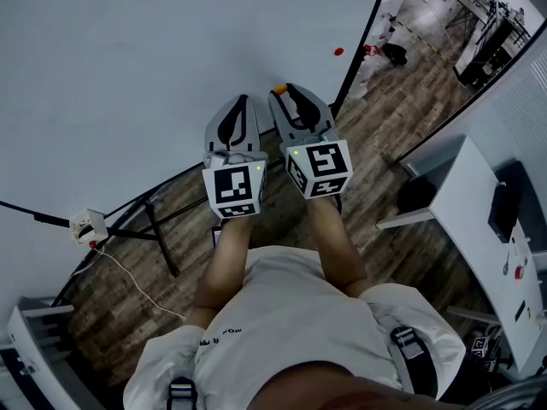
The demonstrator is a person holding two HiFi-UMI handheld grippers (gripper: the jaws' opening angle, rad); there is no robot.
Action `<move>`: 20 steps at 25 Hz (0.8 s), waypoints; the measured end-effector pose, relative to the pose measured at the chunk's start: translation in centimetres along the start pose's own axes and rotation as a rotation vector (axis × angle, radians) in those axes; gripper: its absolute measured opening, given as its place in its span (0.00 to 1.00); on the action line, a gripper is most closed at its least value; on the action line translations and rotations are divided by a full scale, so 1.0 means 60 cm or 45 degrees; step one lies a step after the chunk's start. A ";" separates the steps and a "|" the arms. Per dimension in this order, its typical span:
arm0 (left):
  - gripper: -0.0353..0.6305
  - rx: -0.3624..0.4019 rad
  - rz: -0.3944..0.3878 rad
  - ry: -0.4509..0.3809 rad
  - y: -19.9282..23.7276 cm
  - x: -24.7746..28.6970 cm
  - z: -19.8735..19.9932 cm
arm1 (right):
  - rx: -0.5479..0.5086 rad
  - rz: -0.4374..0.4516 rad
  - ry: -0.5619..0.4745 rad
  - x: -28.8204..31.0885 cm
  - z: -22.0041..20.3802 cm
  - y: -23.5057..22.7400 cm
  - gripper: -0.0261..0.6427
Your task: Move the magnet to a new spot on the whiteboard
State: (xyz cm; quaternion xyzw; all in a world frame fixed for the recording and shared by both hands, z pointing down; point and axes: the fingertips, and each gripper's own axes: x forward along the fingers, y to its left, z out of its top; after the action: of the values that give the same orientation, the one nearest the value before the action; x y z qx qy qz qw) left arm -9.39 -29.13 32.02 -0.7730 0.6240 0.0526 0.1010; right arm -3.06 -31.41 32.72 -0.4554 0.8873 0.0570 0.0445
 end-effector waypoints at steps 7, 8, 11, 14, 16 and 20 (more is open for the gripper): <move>0.06 0.001 0.016 -0.009 -0.002 0.002 0.002 | 0.006 0.000 -0.007 -0.002 0.004 -0.001 0.24; 0.06 -0.001 0.018 -0.012 -0.002 0.002 0.002 | 0.005 0.001 -0.009 -0.003 0.005 -0.001 0.24; 0.06 0.002 0.016 -0.015 -0.003 0.002 0.003 | 0.005 0.000 -0.008 -0.003 0.003 -0.002 0.24; 0.06 0.001 0.014 -0.011 -0.005 0.003 0.002 | 0.006 -0.003 -0.006 -0.004 0.003 -0.005 0.24; 0.06 -0.003 0.015 -0.009 -0.005 0.004 0.002 | 0.005 -0.001 -0.005 -0.004 0.003 -0.005 0.24; 0.06 -0.005 0.017 -0.014 -0.004 0.001 0.002 | 0.002 0.005 -0.004 -0.004 0.002 0.000 0.24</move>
State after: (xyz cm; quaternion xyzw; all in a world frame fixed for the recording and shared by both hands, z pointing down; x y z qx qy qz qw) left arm -9.11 -29.11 31.90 -0.7688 0.6285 0.0587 0.1025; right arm -2.90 -31.20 32.63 -0.4535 0.8882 0.0568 0.0460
